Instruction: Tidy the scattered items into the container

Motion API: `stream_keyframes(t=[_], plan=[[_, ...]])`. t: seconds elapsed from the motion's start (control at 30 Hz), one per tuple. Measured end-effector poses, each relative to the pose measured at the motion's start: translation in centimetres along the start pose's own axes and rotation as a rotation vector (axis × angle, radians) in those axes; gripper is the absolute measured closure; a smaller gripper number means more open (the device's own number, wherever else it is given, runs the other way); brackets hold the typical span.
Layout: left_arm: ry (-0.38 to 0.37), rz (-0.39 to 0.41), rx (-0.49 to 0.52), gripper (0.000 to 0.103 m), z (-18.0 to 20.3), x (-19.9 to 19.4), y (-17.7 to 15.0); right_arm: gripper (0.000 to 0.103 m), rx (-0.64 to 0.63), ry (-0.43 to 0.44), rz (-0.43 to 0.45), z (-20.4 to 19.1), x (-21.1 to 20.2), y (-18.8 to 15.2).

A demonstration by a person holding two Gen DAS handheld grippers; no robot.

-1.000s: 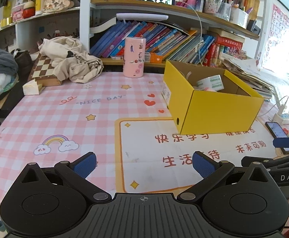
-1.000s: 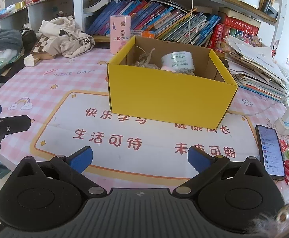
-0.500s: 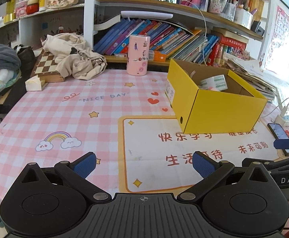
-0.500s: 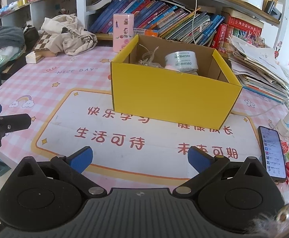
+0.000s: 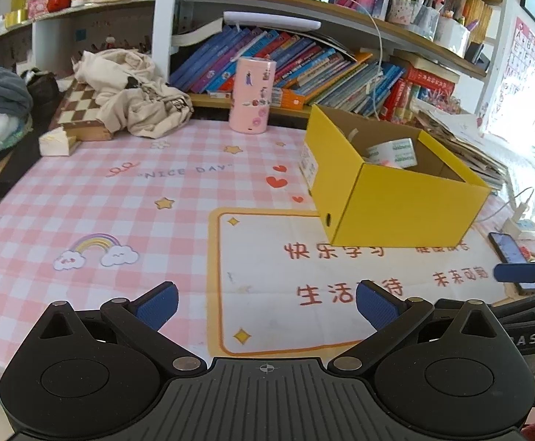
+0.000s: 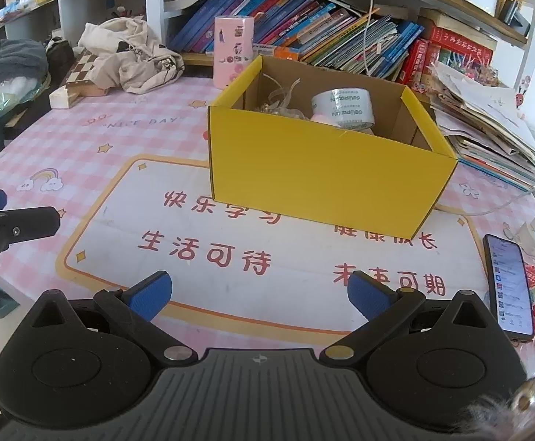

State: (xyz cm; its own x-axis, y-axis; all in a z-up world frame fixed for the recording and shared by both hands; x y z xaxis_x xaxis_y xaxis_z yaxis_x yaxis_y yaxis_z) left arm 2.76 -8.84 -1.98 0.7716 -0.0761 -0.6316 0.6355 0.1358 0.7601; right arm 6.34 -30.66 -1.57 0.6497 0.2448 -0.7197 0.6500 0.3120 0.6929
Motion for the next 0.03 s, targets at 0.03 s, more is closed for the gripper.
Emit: stream_keyframes(t=[0.03], plan=[[-0.006,0.003,-0.005,0.000,-0.02,0.04,0.05,0.000,-0.005,0.004,-0.005,-0.05,0.12,0.07]])
Point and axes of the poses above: each gripper's, at about its wrist camera, not at the fingertips, and x roughly the way its jaws point, z to its right, y to its top, the point moved 2 cm from there along x, roughly the way its jaws point
